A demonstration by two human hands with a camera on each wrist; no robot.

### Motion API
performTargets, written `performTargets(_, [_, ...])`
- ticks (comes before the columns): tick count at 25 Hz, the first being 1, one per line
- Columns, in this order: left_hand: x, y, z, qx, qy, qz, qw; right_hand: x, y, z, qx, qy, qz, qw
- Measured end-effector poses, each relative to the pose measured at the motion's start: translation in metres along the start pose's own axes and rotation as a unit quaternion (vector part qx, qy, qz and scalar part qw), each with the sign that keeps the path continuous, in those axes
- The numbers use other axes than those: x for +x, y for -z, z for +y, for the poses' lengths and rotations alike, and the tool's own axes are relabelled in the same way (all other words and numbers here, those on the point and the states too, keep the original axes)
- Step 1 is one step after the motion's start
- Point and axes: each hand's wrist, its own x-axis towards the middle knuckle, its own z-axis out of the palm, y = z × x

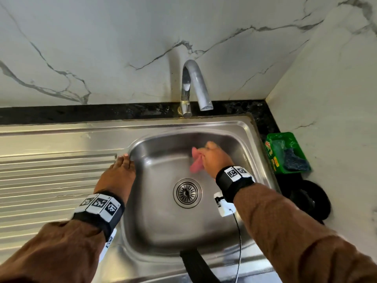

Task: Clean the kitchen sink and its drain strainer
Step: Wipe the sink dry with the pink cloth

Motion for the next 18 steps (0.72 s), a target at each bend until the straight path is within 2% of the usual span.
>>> performTargets(1, [0.003, -0.003, 0.001, 0.011, 0.0, 0.002, 1.0, 0.01, -0.005, -0.003, -0.078, 0.055, -0.021, 0.995])
performTargets(3, [0.008, -0.008, 0.0, 0.017, -0.003, 0.0, 1.0, 0.034, -0.031, 0.007, -0.226, 0.141, -0.06, 0.962])
performTargets(4, [0.01, -0.01, 0.0, 0.017, -0.003, 0.004, 1.0, 0.042, -0.044, 0.013, -0.268, 0.154, -0.084, 0.947])
performTargets(6, [0.013, -0.012, 0.0, 0.023, -0.007, 0.016, 1.0, 0.062, -0.068, 0.038, -0.318, 0.136, -0.161, 0.924])
performTargets(7, [0.014, -0.012, 0.0, 0.028, -0.013, 0.017, 0.999, 0.066, -0.074, 0.046, -0.33, 0.117, -0.164, 0.922])
performTargets(9, [0.014, -0.01, -0.002, 0.031, -0.02, 0.011, 0.999, 0.066, -0.071, 0.052, -0.373, 0.076, -0.151, 0.912])
performTargets(10, [0.013, -0.009, -0.003, 0.027, -0.021, 0.01, 0.999, 0.059, -0.064, 0.049, -0.408, 0.079, -0.144, 0.898])
performTargets(14, [0.012, -0.007, -0.005, 0.015, -0.019, 0.006, 1.0, 0.041, -0.052, 0.058, -0.47, 0.073, -0.076, 0.876])
performTargets(18, [0.011, -0.01, -0.004, 0.019, -0.013, -0.001, 1.0, 0.02, -0.037, 0.058, -0.467, 0.001, -0.099, 0.878])
